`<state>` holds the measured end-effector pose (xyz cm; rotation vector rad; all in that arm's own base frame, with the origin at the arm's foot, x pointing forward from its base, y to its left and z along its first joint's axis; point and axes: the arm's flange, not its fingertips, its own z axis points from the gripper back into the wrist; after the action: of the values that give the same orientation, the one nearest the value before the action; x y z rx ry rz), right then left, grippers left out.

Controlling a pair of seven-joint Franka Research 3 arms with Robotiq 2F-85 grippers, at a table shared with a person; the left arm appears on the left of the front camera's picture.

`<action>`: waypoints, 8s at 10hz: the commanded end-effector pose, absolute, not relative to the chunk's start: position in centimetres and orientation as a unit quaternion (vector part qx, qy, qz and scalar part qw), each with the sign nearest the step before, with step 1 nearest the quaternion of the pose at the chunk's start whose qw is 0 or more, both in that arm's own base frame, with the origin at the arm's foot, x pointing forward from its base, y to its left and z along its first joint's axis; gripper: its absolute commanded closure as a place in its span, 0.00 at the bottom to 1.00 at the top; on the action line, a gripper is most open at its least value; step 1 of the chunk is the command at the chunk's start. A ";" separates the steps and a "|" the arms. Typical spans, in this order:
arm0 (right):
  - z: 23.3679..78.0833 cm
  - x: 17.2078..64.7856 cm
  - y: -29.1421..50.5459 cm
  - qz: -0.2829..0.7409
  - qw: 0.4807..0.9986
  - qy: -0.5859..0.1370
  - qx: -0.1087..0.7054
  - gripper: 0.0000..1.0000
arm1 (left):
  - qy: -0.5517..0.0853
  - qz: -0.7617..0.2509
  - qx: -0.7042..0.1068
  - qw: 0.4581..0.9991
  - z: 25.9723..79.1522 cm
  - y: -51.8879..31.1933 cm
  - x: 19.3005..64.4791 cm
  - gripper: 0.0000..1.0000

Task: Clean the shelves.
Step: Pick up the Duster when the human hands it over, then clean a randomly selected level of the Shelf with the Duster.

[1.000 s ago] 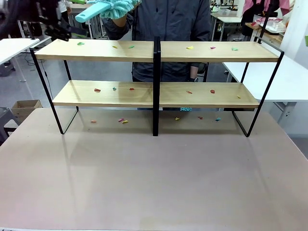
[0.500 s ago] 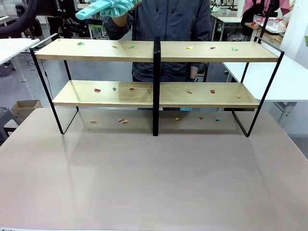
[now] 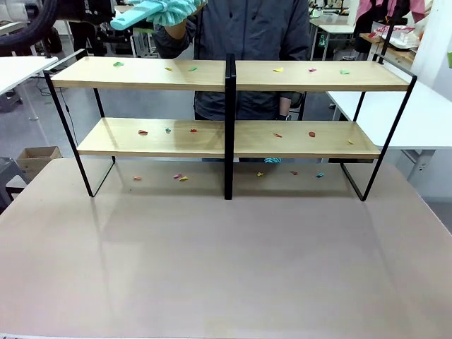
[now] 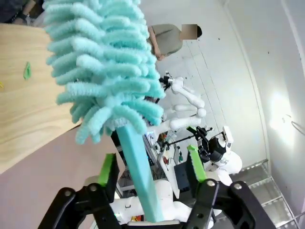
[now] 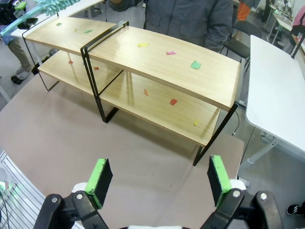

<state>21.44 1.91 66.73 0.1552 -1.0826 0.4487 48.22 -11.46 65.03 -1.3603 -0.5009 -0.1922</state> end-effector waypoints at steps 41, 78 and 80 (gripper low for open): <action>66.7 21.5 1.8 0.211 0.830 -0.510 0.075 0.00 | 0.089 -0.345 -0.333 0.873 62.1 -4.8 22.1 0.87; 66.7 21.5 1.8 0.211 0.830 -0.510 0.075 0.00 | -0.136 0.187 -0.069 0.970 49.4 -7.8 34.2 0.87; 66.7 21.5 1.8 0.211 0.830 -0.510 0.075 0.00 | -0.195 0.174 -0.081 0.962 49.9 -7.9 34.5 0.87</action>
<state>21.44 1.90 66.73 0.1553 -1.0825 0.4486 34.84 -7.22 50.63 -0.1577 -0.3297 0.3556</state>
